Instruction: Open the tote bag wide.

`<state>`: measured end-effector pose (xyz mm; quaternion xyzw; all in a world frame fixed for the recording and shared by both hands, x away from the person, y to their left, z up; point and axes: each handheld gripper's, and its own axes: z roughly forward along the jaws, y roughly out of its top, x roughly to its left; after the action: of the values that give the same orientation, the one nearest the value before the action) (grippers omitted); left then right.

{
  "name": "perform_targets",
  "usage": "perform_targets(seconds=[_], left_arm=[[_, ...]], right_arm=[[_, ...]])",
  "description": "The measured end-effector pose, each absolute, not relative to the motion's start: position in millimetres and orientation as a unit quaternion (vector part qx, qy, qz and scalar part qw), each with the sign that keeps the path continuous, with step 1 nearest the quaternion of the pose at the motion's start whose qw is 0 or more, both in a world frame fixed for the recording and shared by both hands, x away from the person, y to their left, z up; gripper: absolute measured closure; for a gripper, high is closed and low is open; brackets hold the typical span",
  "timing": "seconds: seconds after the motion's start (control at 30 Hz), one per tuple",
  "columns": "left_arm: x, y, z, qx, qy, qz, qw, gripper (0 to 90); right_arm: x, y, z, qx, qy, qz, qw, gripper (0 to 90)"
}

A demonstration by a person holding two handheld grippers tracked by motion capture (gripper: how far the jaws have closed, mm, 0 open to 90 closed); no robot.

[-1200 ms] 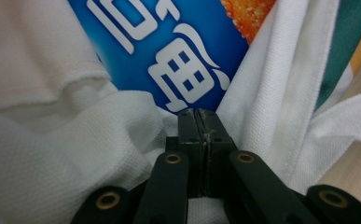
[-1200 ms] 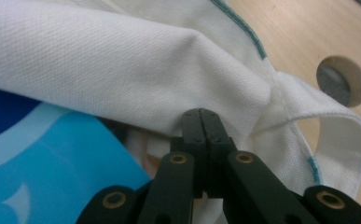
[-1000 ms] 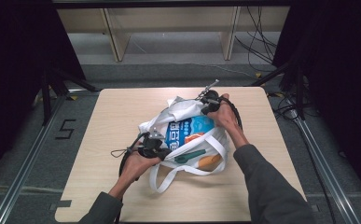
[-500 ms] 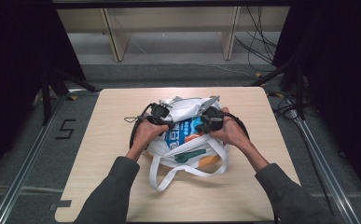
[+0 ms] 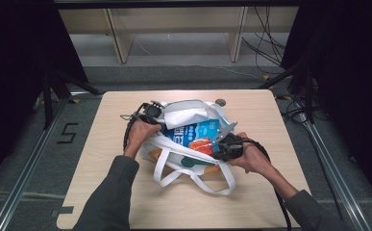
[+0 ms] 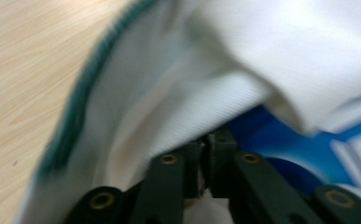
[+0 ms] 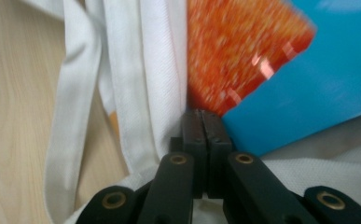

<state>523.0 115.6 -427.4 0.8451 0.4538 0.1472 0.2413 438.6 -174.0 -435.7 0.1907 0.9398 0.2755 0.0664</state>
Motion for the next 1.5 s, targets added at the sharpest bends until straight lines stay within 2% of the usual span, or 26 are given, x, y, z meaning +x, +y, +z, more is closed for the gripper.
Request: perform_targets(seconds=[0.07, 0.17, 0.3, 0.47, 0.53, 0.77, 0.87, 1.0, 1.17, 1.27, 1.4, 1.5], left_arm=[[520.5, 116.8, -419.4, 0.843, 0.448, 0.143, 0.260, 82.9], [521.0, 117.6, -413.9, 0.833, 0.455, 0.132, 0.285, 82.4], [522.6, 117.8, -415.5, 0.836, 0.454, 0.133, 0.279, 82.4], [524.3, 118.5, -416.4, 0.836, 0.458, 0.132, 0.274, 82.4], [518.7, 120.0, -421.2, 0.854, 0.439, 0.142, 0.241, 80.9], [498.8, 123.0, -432.1, 0.865, 0.417, 0.146, 0.238, 85.0], [496.7, 126.9, -430.1, 0.862, 0.421, 0.137, 0.247, 84.8], [495.8, 129.9, -420.1, 0.847, 0.426, 0.118, 0.296, 77.5], [507.0, 118.0, -405.0, 0.845, 0.418, 0.132, 0.307, 77.3], [515.8, 111.8, -403.2, 0.841, 0.424, 0.131, 0.309, 76.9], [536.9, 100.8, -409.5, 0.837, 0.450, 0.132, 0.282, 76.8], [543.6, 104.0, -410.2, 0.836, 0.460, 0.142, 0.264, 77.5]], right_arm=[[443.9, -173.3, -419.5, 0.192, 0.928, 0.310, 0.079, 89.9], [462.2, -163.9, -395.4, 0.195, 0.915, 0.332, 0.122, 89.9], [498.7, -139.0, -384.5, 0.208, 0.909, 0.332, 0.141, 90.0], [535.0, -102.7, -404.5, 0.201, 0.929, 0.276, 0.142, 90.0], [557.2, -82.8, -421.4, 0.226, 0.933, 0.233, 0.158, 90.0], [593.0, -79.7, -449.0, 0.291, 0.924, 0.189, 0.162, 90.0], [591.8, -81.4, -444.1, 0.292, 0.926, 0.183, 0.158, 90.0], [581.8, -92.2, -423.8, 0.280, 0.921, 0.225, 0.151, 90.0], [557.0, -110.5, -393.0, 0.253, 0.915, 0.281, 0.144, 89.9], [531.2, -116.9, -390.7, 0.217, 0.921, 0.289, 0.143, 89.9], [498.9, -133.5, -399.6, 0.180, 0.932, 0.288, 0.125, 89.5], [483.3, -153.3, -405.5, 0.168, 0.938, 0.267, 0.144, 89.9]])
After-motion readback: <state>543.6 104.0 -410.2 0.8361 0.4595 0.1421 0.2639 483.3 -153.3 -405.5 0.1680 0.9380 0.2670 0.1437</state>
